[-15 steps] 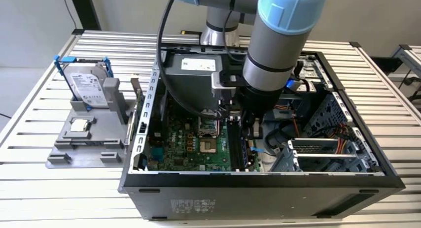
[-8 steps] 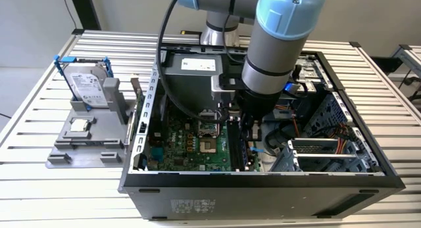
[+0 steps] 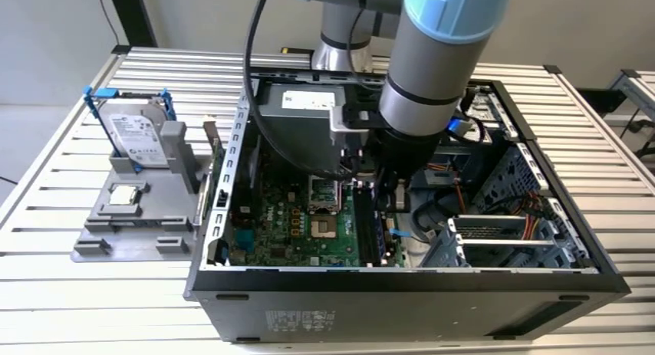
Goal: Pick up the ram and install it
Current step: 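Press down the ram until it locks into place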
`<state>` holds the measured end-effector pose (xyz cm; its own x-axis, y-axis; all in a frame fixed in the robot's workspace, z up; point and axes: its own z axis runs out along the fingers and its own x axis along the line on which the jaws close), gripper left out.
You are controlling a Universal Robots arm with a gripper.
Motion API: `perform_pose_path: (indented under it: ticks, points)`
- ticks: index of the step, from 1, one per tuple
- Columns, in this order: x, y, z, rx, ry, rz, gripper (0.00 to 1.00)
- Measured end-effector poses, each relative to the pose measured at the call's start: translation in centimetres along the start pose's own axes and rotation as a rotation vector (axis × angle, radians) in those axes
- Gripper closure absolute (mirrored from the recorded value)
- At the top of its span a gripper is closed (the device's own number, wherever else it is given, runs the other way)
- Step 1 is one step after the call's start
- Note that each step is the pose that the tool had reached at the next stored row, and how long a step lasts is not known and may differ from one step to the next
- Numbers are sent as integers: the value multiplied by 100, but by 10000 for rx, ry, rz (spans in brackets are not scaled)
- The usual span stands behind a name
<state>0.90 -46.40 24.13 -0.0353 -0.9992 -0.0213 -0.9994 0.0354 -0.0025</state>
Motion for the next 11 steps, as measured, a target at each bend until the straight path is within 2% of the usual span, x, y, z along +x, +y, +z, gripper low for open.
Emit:
perform_pose_path:
  ticks: [2, 11]
  points:
    - [-1, 0, -60, -3, -1, 1, 100]
    - [-6, -1, -257, -28, -2, 1, 100]
